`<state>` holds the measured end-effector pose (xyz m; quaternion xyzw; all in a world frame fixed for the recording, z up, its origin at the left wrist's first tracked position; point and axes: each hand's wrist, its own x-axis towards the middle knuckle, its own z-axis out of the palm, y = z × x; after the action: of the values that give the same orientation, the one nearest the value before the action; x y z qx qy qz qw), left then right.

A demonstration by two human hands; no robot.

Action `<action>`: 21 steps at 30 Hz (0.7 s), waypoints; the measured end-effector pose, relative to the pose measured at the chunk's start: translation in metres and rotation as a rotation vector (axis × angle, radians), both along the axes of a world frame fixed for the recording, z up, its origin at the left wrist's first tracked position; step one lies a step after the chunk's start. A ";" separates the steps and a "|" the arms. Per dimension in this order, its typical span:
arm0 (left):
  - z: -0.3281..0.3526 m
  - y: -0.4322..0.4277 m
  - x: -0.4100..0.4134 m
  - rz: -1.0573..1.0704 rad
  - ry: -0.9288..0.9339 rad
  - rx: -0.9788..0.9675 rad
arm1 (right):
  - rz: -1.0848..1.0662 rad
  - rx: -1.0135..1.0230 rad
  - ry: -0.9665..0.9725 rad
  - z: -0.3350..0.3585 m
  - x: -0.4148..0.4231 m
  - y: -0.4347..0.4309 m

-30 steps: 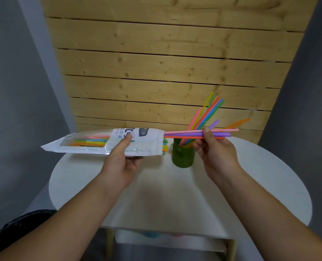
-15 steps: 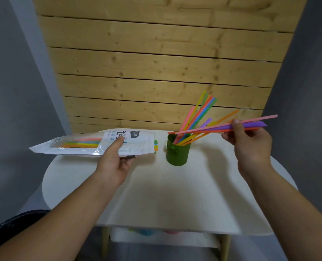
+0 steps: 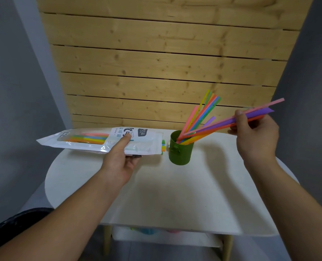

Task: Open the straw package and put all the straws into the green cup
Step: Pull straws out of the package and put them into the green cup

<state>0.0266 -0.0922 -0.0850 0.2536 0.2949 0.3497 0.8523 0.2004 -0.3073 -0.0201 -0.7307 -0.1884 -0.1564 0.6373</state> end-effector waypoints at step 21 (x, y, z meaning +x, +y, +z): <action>-0.001 -0.002 -0.004 -0.045 0.018 0.039 | 0.148 -0.103 0.196 -0.033 0.007 0.066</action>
<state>0.0229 -0.0944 -0.0859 0.2801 0.2899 0.3339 0.8521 0.2074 -0.2414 -0.0533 -0.7584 -0.1863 -0.0268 0.6240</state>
